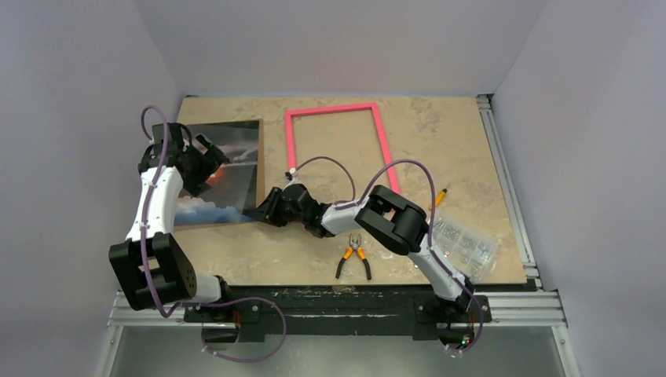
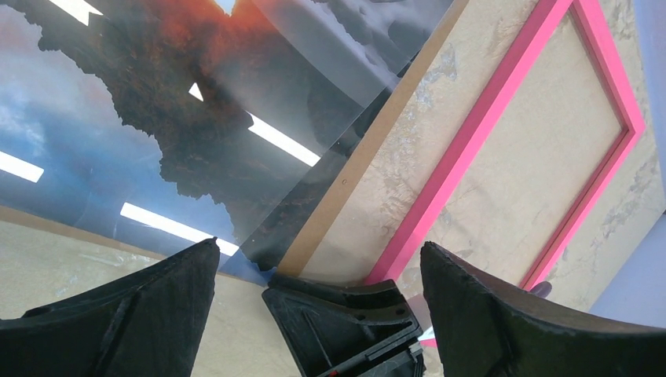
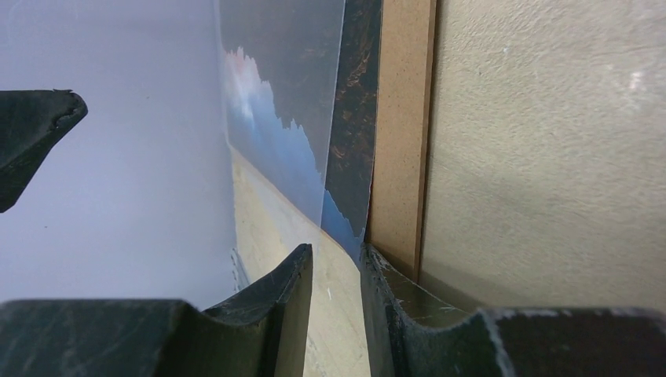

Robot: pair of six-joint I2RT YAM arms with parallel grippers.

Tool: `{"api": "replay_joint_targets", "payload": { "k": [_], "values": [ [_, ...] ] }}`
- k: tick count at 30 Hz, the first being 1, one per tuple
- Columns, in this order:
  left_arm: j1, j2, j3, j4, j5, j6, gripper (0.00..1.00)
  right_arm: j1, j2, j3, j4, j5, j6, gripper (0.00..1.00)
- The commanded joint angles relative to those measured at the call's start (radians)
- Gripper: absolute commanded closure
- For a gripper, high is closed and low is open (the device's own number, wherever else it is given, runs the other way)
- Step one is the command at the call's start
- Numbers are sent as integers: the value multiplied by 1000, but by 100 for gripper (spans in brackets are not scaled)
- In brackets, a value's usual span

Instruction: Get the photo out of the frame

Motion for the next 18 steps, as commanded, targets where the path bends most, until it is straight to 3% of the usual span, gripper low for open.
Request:
{"api": "replay_joint_targets", "payload": {
  "k": [1, 4, 13, 18],
  "values": [
    [-3, -25, 7, 21, -2, -9, 5, 6, 40, 30, -7, -1, 11, 71],
    [-3, -28, 5, 24, 4, -11, 5, 6, 52, 32, 3, -2, 21, 72],
    [-4, -46, -9, 38, 6, -23, 5, 27, -17, 51, -302, 142, -29, 67],
    [1, 12, -2, 36, -84, -27, 7, 33, -6, 75, -338, 154, -44, 67]
  ]
}}
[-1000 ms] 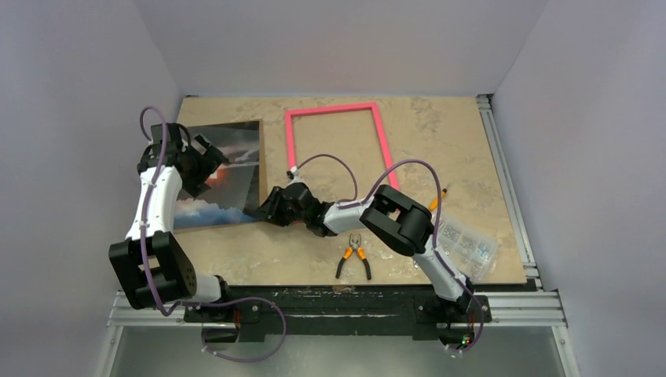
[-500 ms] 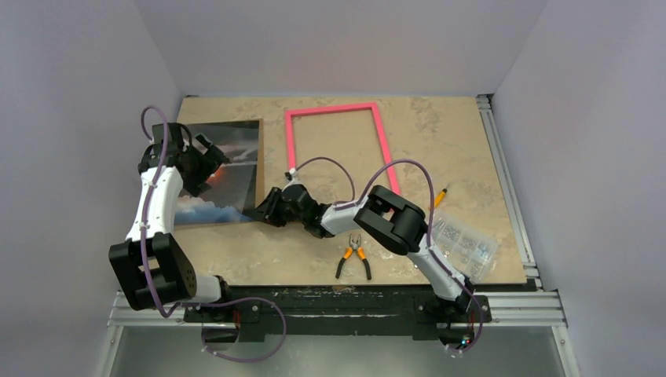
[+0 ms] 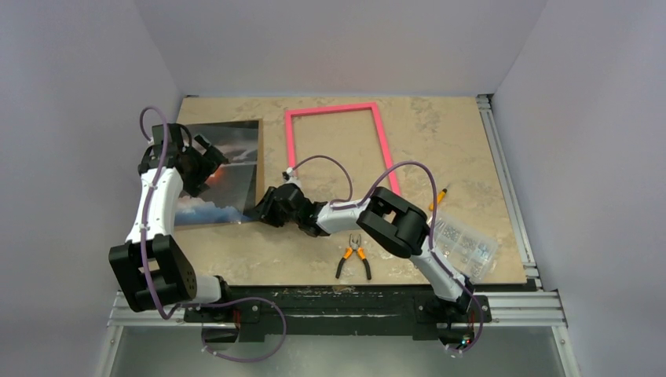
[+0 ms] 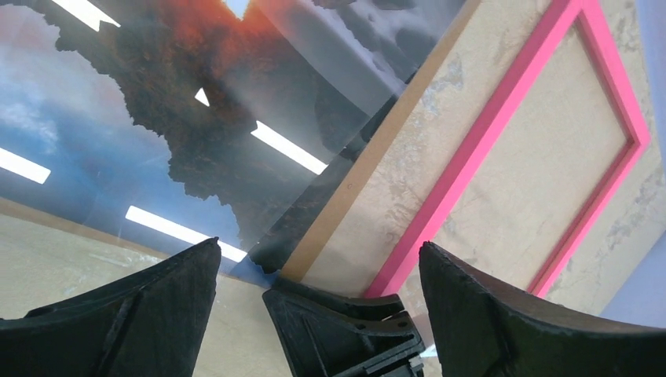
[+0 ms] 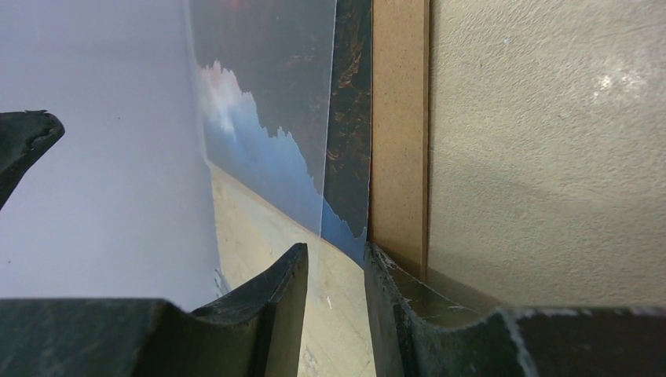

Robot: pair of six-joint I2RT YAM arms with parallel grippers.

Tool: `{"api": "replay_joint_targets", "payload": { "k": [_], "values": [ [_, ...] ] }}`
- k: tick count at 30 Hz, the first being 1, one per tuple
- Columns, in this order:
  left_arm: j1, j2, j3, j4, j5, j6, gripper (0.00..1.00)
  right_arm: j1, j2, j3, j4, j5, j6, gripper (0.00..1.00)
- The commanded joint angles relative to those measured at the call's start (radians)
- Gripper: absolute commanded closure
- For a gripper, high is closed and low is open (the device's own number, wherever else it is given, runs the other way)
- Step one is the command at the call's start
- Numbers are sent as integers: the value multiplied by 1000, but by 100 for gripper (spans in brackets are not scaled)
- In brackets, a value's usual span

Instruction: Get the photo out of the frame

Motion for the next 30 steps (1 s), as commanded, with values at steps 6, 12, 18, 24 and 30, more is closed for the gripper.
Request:
{"api": "replay_joint_targets", "payload": {
  "k": [6, 12, 18, 24, 30],
  "values": [
    [47, 235, 78, 35, 27, 43, 26, 4, -8, -29, -105, 26, -47, 64],
    [71, 253, 57, 58, 38, 55, 31, 6, -14, -9, -169, 38, -75, 62],
    [92, 346, 78, 13, 43, 31, 33, 6, -32, -10, -188, 38, -94, 62],
    [112, 405, 79, -10, 54, -2, 33, 6, -37, 7, -221, 47, -107, 59],
    [114, 430, 76, -13, 66, -15, 33, 9, -44, 33, -282, 66, -142, 58]
  ]
}}
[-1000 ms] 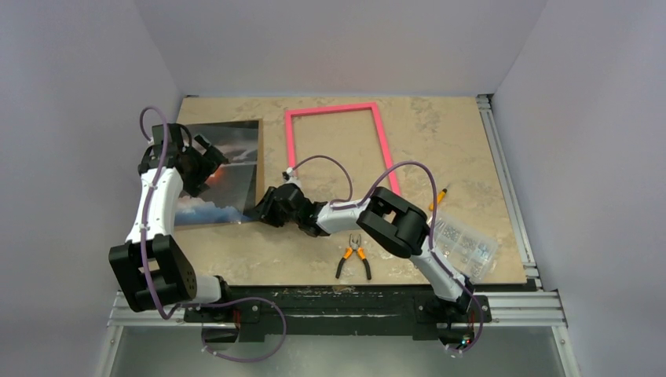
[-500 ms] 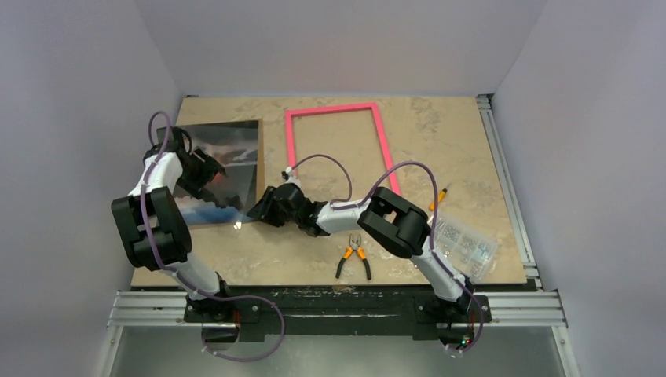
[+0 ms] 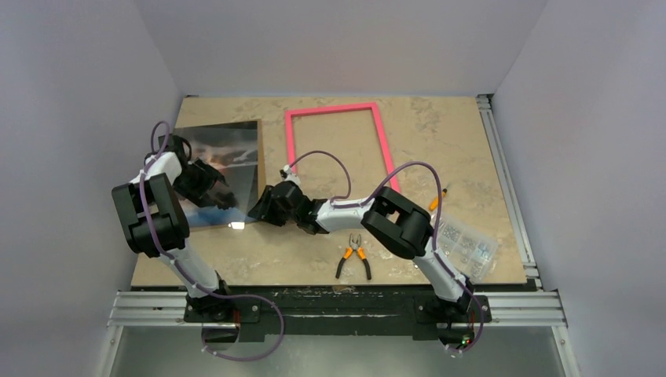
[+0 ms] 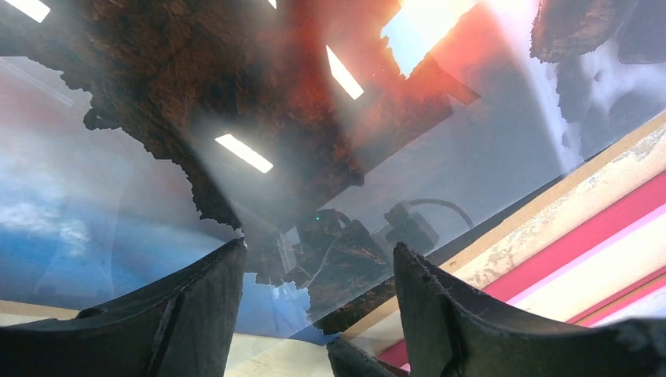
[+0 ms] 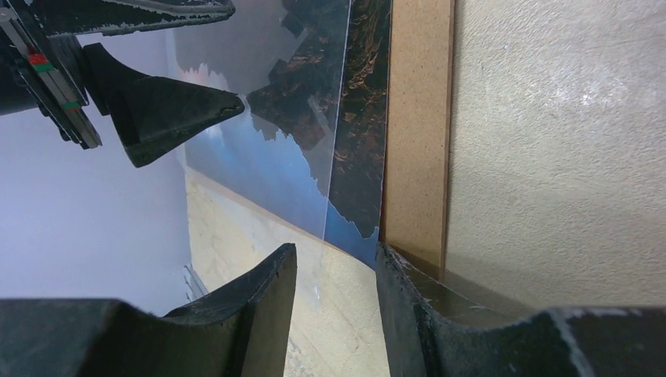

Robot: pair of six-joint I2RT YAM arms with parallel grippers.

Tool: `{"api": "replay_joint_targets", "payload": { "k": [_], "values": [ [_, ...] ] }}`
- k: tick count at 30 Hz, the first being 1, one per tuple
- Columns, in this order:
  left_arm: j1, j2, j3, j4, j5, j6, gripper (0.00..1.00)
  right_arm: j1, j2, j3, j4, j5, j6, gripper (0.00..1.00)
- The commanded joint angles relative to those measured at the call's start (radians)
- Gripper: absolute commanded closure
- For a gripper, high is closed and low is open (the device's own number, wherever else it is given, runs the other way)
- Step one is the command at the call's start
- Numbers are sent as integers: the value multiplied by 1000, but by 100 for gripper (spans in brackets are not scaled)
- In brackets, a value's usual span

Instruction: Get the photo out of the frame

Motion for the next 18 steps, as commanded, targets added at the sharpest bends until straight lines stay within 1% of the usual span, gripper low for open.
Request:
{"api": "replay_joint_targets", "payload": {
  "k": [1, 7, 11, 13, 18],
  "values": [
    [8, 13, 24, -4, 34, -25, 33, 6, -4, 9, -166, 42, -56, 58],
    [10, 15, 24, -13, 21, -21, 33, 5, 18, -6, -75, -27, -40, 57],
    [10, 15, 24, -14, 17, -19, 33, -6, 39, -26, 109, -150, -28, 55],
    [10, 16, 25, -16, 16, -17, 33, -9, 48, -20, 163, -186, -44, 55],
    [10, 17, 27, -23, 15, -14, 33, -23, 63, 6, 200, -221, -69, 55]
  ]
}}
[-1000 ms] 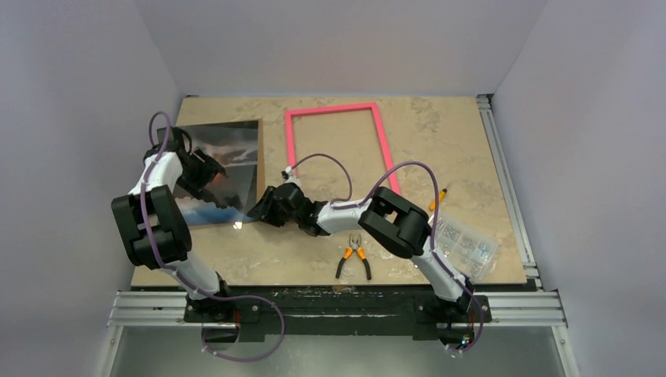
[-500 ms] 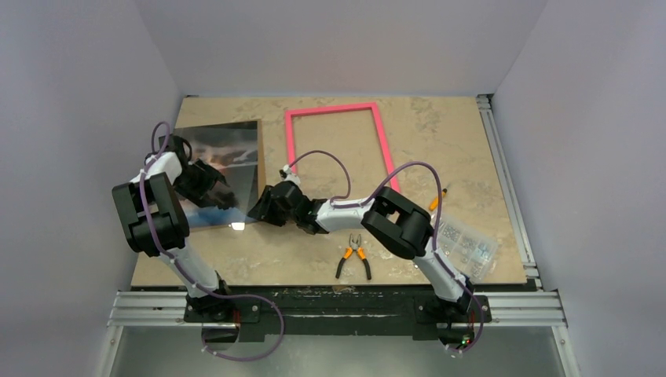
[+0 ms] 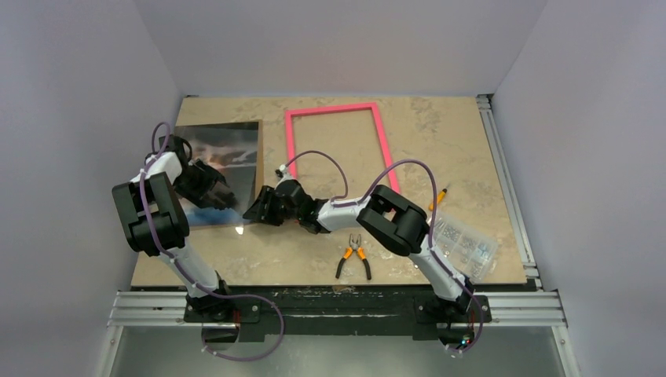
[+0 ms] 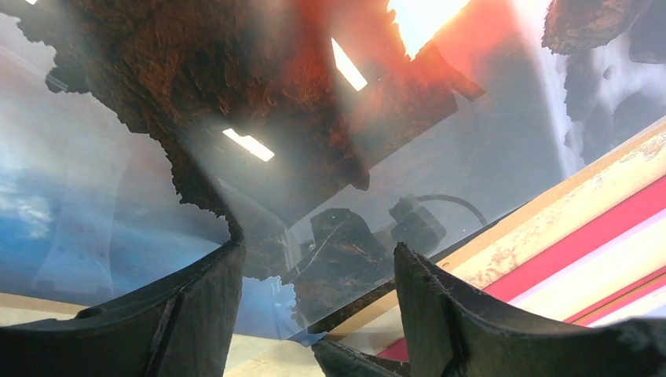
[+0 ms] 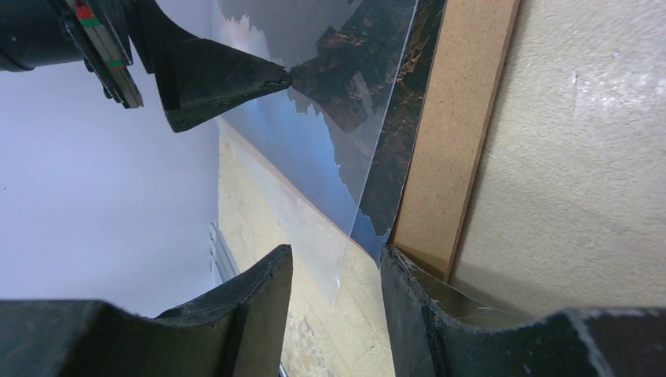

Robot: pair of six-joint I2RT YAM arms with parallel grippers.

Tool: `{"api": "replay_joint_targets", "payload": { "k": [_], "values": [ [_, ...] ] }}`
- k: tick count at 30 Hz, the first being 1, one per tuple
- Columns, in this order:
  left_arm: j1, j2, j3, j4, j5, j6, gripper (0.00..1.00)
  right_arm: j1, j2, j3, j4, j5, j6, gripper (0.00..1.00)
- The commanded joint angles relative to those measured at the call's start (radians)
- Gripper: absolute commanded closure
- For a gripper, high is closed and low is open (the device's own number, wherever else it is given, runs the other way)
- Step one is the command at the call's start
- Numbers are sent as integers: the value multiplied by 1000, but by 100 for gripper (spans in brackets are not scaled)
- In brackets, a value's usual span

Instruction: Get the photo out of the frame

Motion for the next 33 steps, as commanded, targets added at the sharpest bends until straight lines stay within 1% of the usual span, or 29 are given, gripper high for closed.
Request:
{"api": "replay_joint_targets", "payload": {
  "k": [1, 4, 8, 14, 15, 18, 22, 29, 31, 33],
  "values": [
    [9, 5, 27, -17, 4, -6, 33, -10, 23, 11, 78, -66, -36, 55],
    [8, 5, 26, -17, 2, -5, 32, -20, 25, -6, 155, -77, 6, 56],
    [8, 3, 25, -16, 1, -4, 32, -29, 46, 16, 195, -114, 24, 59],
    [8, 4, 25, -16, 5, -3, 32, -30, 26, -25, 241, -118, 43, 63],
    [8, 5, 25, -15, 6, -3, 32, -30, 16, -39, 232, -102, 63, 63],
    [8, 4, 24, -14, 4, -6, 32, -30, 0, -47, 125, -75, 106, 64],
    [8, 4, 23, -13, 5, -6, 32, -29, 12, -1, -32, -12, 118, 64],
    [8, 4, 23, -12, 4, -9, 31, -26, 45, 59, -150, 1, 144, 67],
    [8, 4, 23, -12, 3, -11, 31, -27, 53, 84, -188, 5, 141, 68],
    [8, 4, 23, -12, 3, -12, 31, -26, 60, 101, -198, 6, 143, 75]
  ]
}}
